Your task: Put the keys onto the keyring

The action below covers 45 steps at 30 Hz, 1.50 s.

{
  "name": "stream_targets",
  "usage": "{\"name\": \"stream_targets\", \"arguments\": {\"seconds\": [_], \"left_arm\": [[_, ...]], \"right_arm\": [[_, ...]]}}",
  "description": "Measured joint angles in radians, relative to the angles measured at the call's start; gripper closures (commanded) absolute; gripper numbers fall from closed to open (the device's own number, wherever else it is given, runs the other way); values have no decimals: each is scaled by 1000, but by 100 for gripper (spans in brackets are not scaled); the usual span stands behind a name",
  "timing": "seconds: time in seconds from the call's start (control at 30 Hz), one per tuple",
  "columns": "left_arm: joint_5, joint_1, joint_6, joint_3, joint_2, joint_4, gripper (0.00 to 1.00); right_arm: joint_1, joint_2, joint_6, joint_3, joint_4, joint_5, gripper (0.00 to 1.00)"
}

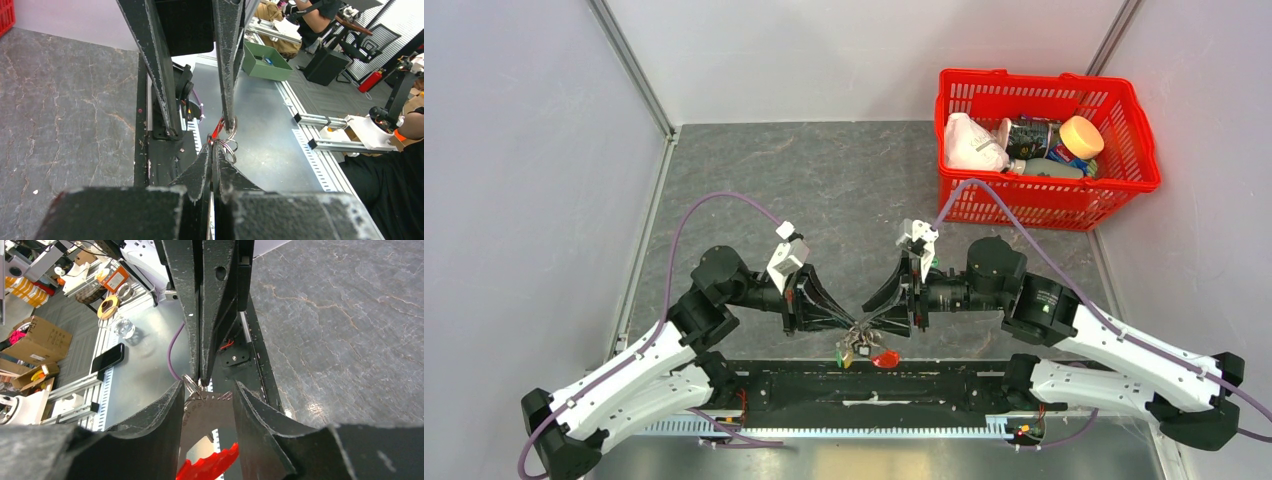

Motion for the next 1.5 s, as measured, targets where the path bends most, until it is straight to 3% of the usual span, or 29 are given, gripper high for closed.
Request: {"name": "stream_targets", "arguments": {"seconds": [0.37,0.73,1.23,1.5], "left_arm": [[20,-2,-20,0,1,26,98],[21,-6,-23,0,1,35,98],[21,-6,-23,-6,-14,37,98],[21,-6,-22,-6,-30,37,98]], "right_arm": [[0,4,0,0,-1,55,58],[0,19,1,0,-4,55,56],[-6,77,4,2,-152,434,51],[-6,18,-29,20,-173,364,51]]}}
